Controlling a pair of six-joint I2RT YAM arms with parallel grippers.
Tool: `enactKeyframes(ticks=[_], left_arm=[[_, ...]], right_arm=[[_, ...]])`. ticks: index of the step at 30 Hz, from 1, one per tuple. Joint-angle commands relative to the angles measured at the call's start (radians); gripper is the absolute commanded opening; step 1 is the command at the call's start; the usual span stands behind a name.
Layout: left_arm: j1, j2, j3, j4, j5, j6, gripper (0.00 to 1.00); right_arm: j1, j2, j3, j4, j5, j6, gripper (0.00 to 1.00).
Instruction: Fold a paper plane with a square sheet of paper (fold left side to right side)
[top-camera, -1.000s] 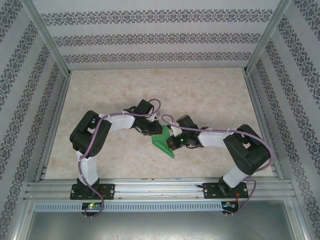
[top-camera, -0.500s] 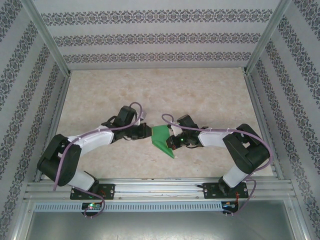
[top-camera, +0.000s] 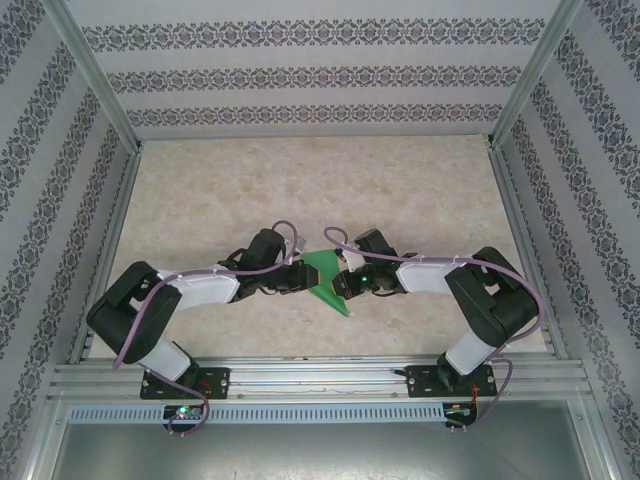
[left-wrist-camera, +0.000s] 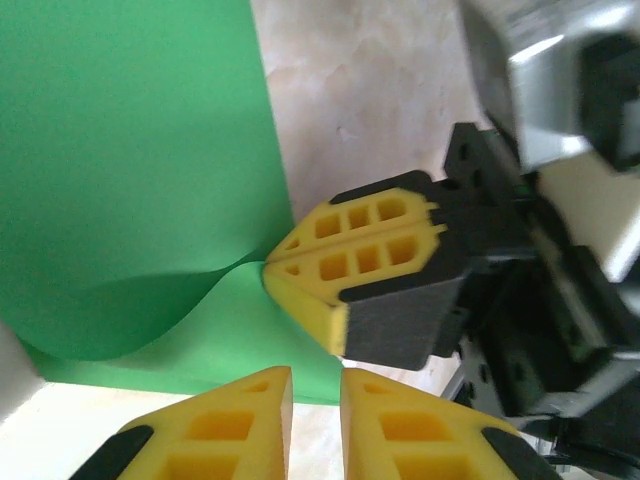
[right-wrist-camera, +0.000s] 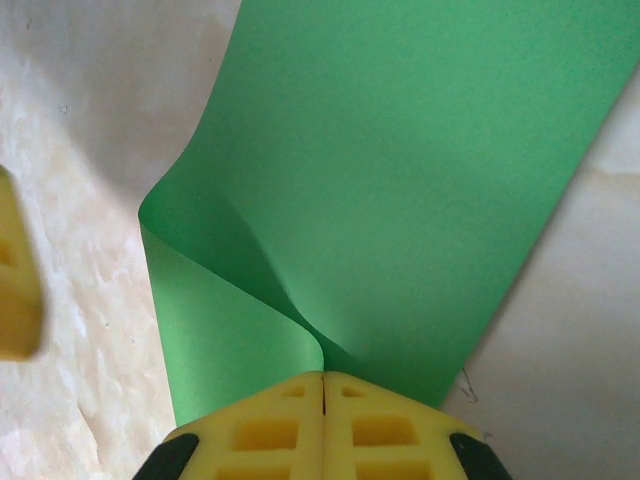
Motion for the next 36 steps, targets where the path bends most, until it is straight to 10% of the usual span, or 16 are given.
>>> enactKeyframes(ticks=[1,36], left_arm=[[-0.023,0.041,0.02,0.089,-0.004,-0.03,0.2],[-0.031,0.171,0.01,0.068,-0.034,-0.037,0.19]], right_arm=[[-0.004,0.05,-0.009,-0.062,0.038,-0.005,0.0],[-0.009,0.044,-0.009,-0.062,0.032,-0.001,0.06]])
